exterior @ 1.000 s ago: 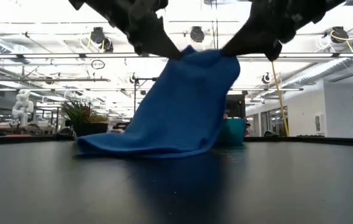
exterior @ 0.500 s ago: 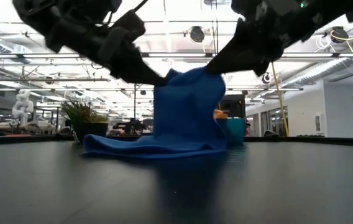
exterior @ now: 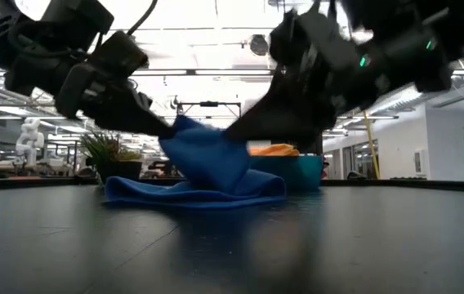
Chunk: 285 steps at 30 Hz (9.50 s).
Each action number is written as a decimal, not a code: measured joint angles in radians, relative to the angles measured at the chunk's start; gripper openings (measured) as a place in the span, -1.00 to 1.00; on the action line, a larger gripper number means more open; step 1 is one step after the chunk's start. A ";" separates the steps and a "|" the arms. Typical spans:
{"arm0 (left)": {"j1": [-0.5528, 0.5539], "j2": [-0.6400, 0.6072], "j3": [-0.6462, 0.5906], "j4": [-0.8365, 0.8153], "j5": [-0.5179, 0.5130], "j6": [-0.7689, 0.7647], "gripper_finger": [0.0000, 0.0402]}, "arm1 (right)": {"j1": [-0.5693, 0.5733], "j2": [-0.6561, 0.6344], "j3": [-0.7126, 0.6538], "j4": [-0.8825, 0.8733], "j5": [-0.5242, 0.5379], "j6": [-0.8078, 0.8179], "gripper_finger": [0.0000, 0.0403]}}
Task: Fold microfiber towels
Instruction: Fold the blue microfiber cloth, then stack the blue microfiber cloth on top of the orange microfiber cloth into the blue bin
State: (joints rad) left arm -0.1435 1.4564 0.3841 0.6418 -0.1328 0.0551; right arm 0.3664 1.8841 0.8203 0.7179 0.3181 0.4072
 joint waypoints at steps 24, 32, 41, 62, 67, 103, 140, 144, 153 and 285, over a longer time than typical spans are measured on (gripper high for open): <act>-0.081 -0.041 -0.015 -0.115 0.161 -0.113 -0.30 | -0.045 -0.050 0.089 -0.196 -0.021 -0.031 -0.25; -0.178 -0.110 -0.001 -0.116 0.149 -0.089 -0.22 | -0.113 -0.110 0.089 -0.420 -0.013 0.123 -0.24; -0.194 -0.117 0.001 -0.118 0.106 -0.103 -0.21 | -0.239 -0.046 0.089 -0.437 -0.251 0.251 -0.24; -0.166 -0.117 -0.001 -0.060 0.090 -0.122 -0.21 | -0.250 -0.024 0.088 -0.217 -0.453 -0.090 -0.98; -0.128 -0.117 0.000 0.048 0.109 -0.107 -0.21 | -0.197 -0.097 0.087 -0.179 -0.442 -0.173 -0.99; 0.238 0.244 0.321 -0.318 0.816 -0.017 0.33 | -0.129 -0.191 0.089 -0.285 -0.396 -0.256 -1.00; 0.217 0.335 0.334 -0.241 0.833 -0.041 -0.96 | -0.163 -0.192 0.089 -0.536 -0.407 0.017 -0.08; 0.217 0.335 0.334 -0.239 0.817 -0.042 -0.98 | -0.184 -0.190 0.089 -0.536 -0.447 0.031 0.08; 0.217 0.335 0.334 -0.193 0.812 -0.057 -0.98 | -0.201 -0.112 0.089 -0.538 -0.451 0.045 0.03; 0.695 0.367 0.932 -0.735 0.321 0.066 -0.99 | -1.152 -0.364 0.016 -0.504 -0.878 -0.191 -1.00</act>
State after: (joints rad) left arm 0.5518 1.8229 1.3165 -0.0932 0.1887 0.1214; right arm -0.7856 1.5204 0.8360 0.2140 -0.5598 0.2164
